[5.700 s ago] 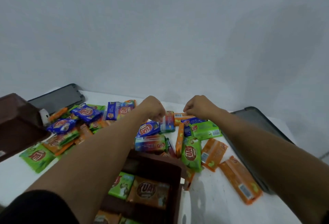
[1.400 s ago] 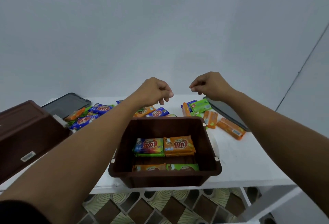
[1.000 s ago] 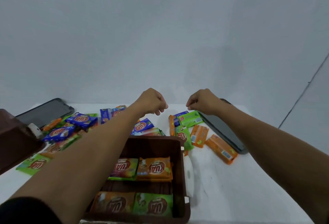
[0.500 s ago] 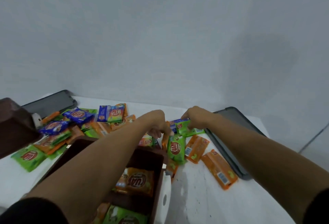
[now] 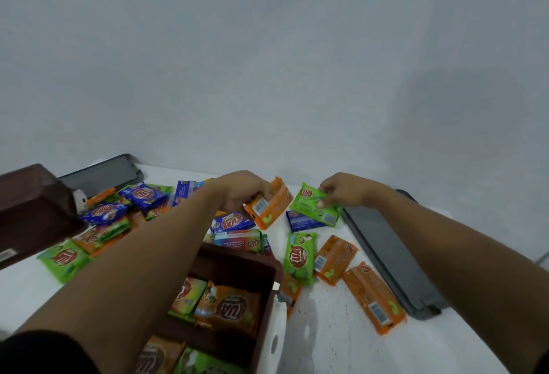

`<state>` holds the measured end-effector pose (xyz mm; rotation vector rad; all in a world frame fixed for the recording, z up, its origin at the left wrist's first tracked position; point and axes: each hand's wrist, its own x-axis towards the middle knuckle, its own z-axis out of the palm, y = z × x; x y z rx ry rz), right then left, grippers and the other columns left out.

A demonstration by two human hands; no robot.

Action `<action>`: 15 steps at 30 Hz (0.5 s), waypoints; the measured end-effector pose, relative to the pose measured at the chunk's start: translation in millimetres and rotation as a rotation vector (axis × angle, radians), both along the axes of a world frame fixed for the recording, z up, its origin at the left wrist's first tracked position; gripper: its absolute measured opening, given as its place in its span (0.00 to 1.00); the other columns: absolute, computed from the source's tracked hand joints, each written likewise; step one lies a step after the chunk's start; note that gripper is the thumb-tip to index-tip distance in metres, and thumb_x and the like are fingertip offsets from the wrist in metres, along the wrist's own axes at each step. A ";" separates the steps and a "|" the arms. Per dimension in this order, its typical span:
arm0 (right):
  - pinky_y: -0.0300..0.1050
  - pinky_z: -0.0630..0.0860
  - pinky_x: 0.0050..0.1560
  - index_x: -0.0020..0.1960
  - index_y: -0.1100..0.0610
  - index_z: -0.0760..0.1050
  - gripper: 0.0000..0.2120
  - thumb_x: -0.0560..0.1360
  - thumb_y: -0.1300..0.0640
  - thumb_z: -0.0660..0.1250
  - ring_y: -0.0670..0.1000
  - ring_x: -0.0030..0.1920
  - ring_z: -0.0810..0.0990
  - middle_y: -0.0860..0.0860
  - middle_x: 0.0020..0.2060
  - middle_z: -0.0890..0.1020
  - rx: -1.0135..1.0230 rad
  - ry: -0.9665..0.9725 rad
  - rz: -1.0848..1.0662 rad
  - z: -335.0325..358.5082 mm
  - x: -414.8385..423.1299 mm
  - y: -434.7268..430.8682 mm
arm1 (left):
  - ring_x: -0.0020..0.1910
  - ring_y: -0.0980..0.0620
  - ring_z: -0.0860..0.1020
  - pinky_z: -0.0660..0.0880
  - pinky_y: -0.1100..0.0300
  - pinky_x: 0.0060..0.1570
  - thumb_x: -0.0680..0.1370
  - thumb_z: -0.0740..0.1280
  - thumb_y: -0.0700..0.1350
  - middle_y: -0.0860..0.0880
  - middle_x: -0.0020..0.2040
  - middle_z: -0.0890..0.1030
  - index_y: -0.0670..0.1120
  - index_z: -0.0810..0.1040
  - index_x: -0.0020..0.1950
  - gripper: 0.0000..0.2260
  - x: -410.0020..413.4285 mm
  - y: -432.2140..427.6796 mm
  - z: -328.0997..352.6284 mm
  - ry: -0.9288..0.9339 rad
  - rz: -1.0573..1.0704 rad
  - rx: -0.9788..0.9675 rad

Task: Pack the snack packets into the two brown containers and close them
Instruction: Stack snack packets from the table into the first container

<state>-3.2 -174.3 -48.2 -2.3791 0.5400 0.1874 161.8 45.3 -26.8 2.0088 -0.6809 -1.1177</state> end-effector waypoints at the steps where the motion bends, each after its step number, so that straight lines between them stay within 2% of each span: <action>1: 0.51 0.77 0.53 0.51 0.57 0.81 0.13 0.71 0.52 0.77 0.59 0.52 0.84 0.54 0.48 0.86 0.129 -0.024 -0.022 6.1 -1.9 3.3 | 0.50 0.37 0.82 0.80 0.43 0.50 0.75 0.66 0.40 0.34 0.56 0.81 0.35 0.76 0.62 0.17 2.4 6.1 5.4 0.115 -0.003 -0.058; 2: 0.56 0.77 0.57 0.53 0.57 0.80 0.15 0.71 0.51 0.77 0.62 0.55 0.84 0.56 0.51 0.86 0.282 -0.048 -0.049 10.5 -2.9 7.2 | 0.53 0.34 0.82 0.80 0.41 0.50 0.77 0.63 0.40 0.33 0.58 0.80 0.35 0.74 0.65 0.18 2.8 12.3 10.6 0.240 -0.014 -0.127; 4: 0.60 0.77 0.58 0.60 0.58 0.75 0.13 0.77 0.56 0.70 0.64 0.58 0.82 0.61 0.57 0.83 0.588 -0.100 -0.076 19.1 -3.8 20.8 | 0.54 0.30 0.81 0.81 0.40 0.48 0.77 0.57 0.40 0.30 0.58 0.79 0.35 0.73 0.69 0.21 3.9 23.5 17.3 0.465 -0.024 -0.297; 7: 0.59 0.81 0.54 0.70 0.57 0.69 0.17 0.82 0.63 0.58 0.67 0.60 0.81 0.66 0.60 0.81 0.900 -0.139 -0.015 32.2 -2.8 47.6 | 0.44 0.33 0.83 0.82 0.47 0.41 0.74 0.57 0.42 0.30 0.53 0.80 0.34 0.71 0.70 0.26 3.4 38.8 23.2 0.617 -0.004 -0.489; 9: 0.59 0.81 0.53 0.70 0.58 0.67 0.18 0.80 0.60 0.58 0.67 0.55 0.83 0.66 0.57 0.81 0.979 -0.147 -0.008 40.3 -0.7 63.8 | 0.39 0.39 0.80 0.78 0.52 0.39 0.75 0.58 0.45 0.31 0.52 0.80 0.34 0.71 0.70 0.26 5.3 47.5 27.7 0.644 -0.029 -0.532; 12: 0.55 0.79 0.50 0.67 0.61 0.71 0.21 0.78 0.51 0.62 0.60 0.44 0.83 0.61 0.49 0.83 0.940 -0.143 -0.071 53.5 3.1 91.4 | 0.39 0.41 0.77 0.76 0.52 0.39 0.79 0.58 0.51 0.31 0.54 0.79 0.36 0.72 0.69 0.25 15.5 70.7 35.9 0.654 -0.138 -0.494; 15: 0.49 0.79 0.39 0.66 0.60 0.74 0.25 0.81 0.43 0.55 0.59 0.38 0.79 0.62 0.48 0.81 0.961 -0.092 -0.045 67.3 2.2 122.3 | 0.41 0.40 0.78 0.76 0.51 0.42 0.80 0.58 0.54 0.30 0.57 0.78 0.37 0.72 0.71 0.26 33.1 101.4 39.2 0.649 -0.258 -0.426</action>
